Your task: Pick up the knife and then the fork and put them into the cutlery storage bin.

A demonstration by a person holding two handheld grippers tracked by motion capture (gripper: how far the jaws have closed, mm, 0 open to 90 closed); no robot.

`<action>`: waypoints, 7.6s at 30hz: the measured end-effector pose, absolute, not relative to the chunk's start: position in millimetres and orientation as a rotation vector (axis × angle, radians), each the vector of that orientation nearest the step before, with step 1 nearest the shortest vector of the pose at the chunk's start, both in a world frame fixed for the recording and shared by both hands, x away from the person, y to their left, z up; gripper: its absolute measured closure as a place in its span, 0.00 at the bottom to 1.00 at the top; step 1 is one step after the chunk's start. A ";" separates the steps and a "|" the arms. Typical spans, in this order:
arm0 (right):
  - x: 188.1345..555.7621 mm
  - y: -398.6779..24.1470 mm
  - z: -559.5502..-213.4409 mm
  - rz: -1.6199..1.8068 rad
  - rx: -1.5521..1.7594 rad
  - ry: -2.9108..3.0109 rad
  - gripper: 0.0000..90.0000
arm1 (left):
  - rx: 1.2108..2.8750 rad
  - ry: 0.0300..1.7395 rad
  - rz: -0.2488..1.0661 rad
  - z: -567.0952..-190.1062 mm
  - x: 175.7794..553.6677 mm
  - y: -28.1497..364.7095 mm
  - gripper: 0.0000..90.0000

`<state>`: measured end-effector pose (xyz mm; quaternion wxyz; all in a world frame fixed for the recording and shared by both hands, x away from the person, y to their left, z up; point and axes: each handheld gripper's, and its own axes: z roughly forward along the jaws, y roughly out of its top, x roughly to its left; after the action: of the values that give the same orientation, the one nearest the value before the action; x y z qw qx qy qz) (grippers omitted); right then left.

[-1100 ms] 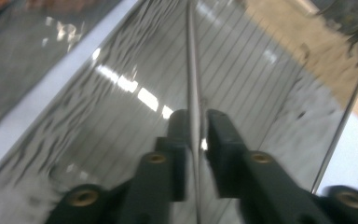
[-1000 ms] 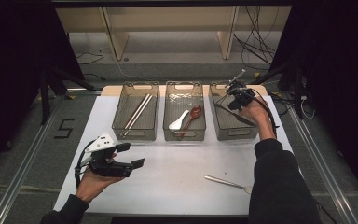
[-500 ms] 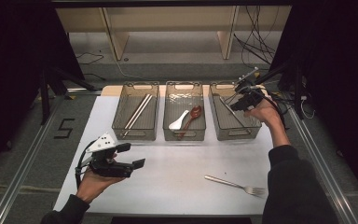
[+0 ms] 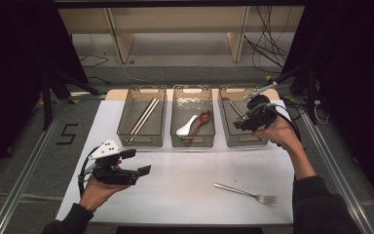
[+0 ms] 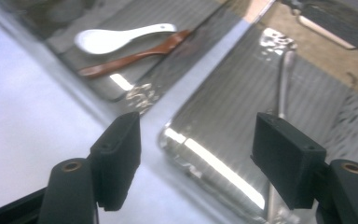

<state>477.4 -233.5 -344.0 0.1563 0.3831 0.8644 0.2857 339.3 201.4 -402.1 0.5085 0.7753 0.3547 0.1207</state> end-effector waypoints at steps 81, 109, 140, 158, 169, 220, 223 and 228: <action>351.8 -218.2 -452.9 0.341 0.780 2.928 0.77 | 1.858 0.853 0.309 -401.6 338.2 203.1 0.17; 351.7 -211.4 -454.0 0.271 0.728 2.965 0.94 | 1.867 0.854 0.309 -401.8 338.8 203.1 0.17; 363.1 -230.5 -420.7 0.639 0.884 2.823 0.94 | 1.854 0.858 0.306 -401.6 339.2 204.2 0.17; 395.5 -232.5 -391.4 0.836 0.985 2.693 0.94 | 1.848 0.868 0.300 -402.4 339.9 204.1 0.17; 422.7 -247.1 -373.0 0.926 1.089 2.554 0.94 | 1.833 0.864 0.309 -401.4 339.4 206.3 0.17; 549.9 -250.4 -366.9 0.723 1.438 2.348 0.94 | 1.822 0.862 0.293 -402.1 340.5 206.7 0.17; 551.8 -249.6 -369.3 0.707 1.445 2.349 0.94 | 1.821 0.863 0.294 -401.9 340.5 206.8 0.17; 553.3 -244.6 -374.7 0.655 1.433 2.362 0.93 | 1.821 0.862 0.291 -402.2 340.4 206.3 0.17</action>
<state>553.3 -244.6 -374.7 0.1505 0.4989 0.8224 0.2280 340.4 206.3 -402.2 0.5252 0.7612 0.3605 0.1218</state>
